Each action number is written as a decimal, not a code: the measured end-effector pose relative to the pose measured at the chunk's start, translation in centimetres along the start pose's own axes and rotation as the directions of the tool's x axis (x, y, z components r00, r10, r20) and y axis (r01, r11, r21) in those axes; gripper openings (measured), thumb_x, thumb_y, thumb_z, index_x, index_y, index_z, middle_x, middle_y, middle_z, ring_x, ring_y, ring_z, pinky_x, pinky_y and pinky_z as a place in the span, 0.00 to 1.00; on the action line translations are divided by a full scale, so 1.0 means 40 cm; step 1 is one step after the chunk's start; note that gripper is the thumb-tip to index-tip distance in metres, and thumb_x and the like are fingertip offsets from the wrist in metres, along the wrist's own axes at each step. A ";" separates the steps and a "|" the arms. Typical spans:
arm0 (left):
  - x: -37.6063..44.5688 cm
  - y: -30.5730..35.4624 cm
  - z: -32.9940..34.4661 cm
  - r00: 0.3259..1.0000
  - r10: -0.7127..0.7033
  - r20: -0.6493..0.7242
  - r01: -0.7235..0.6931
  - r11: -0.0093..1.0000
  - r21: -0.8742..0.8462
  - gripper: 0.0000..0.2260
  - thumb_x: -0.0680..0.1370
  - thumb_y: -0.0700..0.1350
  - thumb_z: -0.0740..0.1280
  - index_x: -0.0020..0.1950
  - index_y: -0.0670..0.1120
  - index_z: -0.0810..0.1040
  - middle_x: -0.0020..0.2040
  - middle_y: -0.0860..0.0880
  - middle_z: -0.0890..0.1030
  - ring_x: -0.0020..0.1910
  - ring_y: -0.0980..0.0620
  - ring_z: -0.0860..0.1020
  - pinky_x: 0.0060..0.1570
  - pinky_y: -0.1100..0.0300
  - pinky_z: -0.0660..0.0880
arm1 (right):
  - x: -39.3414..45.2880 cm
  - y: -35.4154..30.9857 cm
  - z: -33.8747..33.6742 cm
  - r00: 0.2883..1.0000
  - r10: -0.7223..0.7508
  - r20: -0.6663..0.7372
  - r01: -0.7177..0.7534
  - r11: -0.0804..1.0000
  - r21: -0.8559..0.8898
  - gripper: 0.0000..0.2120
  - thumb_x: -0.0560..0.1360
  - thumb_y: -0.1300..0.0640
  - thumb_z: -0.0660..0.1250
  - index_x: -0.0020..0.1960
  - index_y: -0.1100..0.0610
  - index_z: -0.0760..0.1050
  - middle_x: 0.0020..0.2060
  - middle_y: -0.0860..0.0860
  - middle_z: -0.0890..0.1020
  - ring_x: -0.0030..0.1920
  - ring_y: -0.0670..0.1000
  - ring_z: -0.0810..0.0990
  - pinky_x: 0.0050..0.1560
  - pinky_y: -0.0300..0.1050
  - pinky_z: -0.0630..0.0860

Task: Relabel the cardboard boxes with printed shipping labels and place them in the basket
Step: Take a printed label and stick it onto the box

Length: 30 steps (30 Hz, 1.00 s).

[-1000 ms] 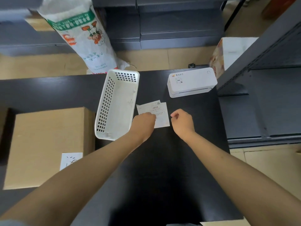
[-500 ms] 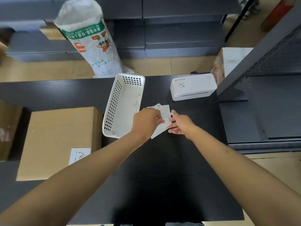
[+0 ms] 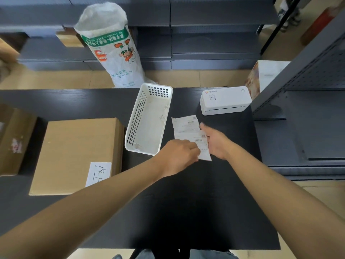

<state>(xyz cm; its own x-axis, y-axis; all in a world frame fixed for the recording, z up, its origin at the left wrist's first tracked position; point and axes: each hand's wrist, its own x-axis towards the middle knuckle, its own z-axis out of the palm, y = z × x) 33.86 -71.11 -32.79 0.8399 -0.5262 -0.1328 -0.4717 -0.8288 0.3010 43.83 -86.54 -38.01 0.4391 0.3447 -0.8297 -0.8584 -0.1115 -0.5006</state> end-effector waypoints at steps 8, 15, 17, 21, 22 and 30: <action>-0.017 0.016 0.041 0.990 -0.105 -0.094 0.091 0.985 -0.147 0.15 0.81 0.54 0.60 0.59 0.47 0.80 0.56 0.50 0.80 0.53 0.50 0.77 0.56 0.55 0.73 | -0.035 0.055 0.019 1.000 -0.011 -0.011 0.011 1.000 0.021 0.13 0.79 0.60 0.63 0.63 0.58 0.75 0.54 0.56 0.83 0.49 0.54 0.83 0.37 0.46 0.81; 0.027 0.032 0.072 0.958 -0.278 -0.077 0.263 0.952 -0.159 0.15 0.79 0.49 0.64 0.65 0.48 0.73 0.60 0.49 0.76 0.57 0.49 0.73 0.57 0.56 0.71 | -0.050 0.088 0.009 0.999 0.012 -0.048 -0.009 0.997 0.072 0.11 0.80 0.59 0.62 0.61 0.58 0.76 0.49 0.55 0.84 0.45 0.53 0.84 0.38 0.47 0.81; 0.025 0.037 0.082 0.943 -0.326 -0.069 0.310 0.933 -0.181 0.12 0.80 0.48 0.63 0.62 0.47 0.75 0.58 0.49 0.75 0.55 0.49 0.74 0.54 0.56 0.74 | -0.053 0.089 0.005 0.998 0.024 -0.056 -0.020 0.997 0.073 0.10 0.81 0.60 0.60 0.60 0.58 0.76 0.50 0.56 0.84 0.46 0.53 0.84 0.39 0.48 0.82; 0.020 0.051 0.092 0.928 -0.369 -0.045 0.353 0.913 -0.205 0.10 0.80 0.50 0.62 0.58 0.48 0.77 0.54 0.50 0.76 0.51 0.50 0.76 0.49 0.54 0.77 | -0.055 0.091 0.007 0.994 0.039 -0.102 -0.044 0.998 -0.045 0.10 0.80 0.63 0.60 0.59 0.59 0.76 0.47 0.56 0.83 0.43 0.52 0.84 0.33 0.44 0.80; 0.019 0.052 0.093 0.925 -0.377 -0.052 0.358 0.907 -0.220 0.10 0.80 0.50 0.63 0.57 0.48 0.77 0.54 0.51 0.77 0.51 0.50 0.76 0.48 0.54 0.77 | -0.055 0.091 0.008 0.994 0.038 -0.103 -0.046 0.996 -0.072 0.10 0.80 0.63 0.60 0.59 0.59 0.76 0.47 0.56 0.83 0.42 0.52 0.84 0.32 0.43 0.80; 0.030 0.068 0.086 0.942 -0.329 -0.072 0.308 0.929 -0.206 0.07 0.78 0.48 0.66 0.53 0.47 0.78 0.51 0.50 0.78 0.50 0.50 0.75 0.46 0.58 0.73 | -0.044 0.098 0.006 0.990 0.023 -0.139 -0.052 0.976 -0.211 0.10 0.80 0.62 0.60 0.57 0.62 0.77 0.43 0.56 0.84 0.41 0.51 0.84 0.32 0.41 0.80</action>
<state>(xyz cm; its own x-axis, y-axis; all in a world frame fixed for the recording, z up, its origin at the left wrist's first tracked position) 32.65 -74.63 -35.36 0.9654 -0.2093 -0.1558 -0.1237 -0.8928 0.4330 39.64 -87.36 -38.44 0.4522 0.2088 -0.8671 -0.8047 -0.3238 -0.4976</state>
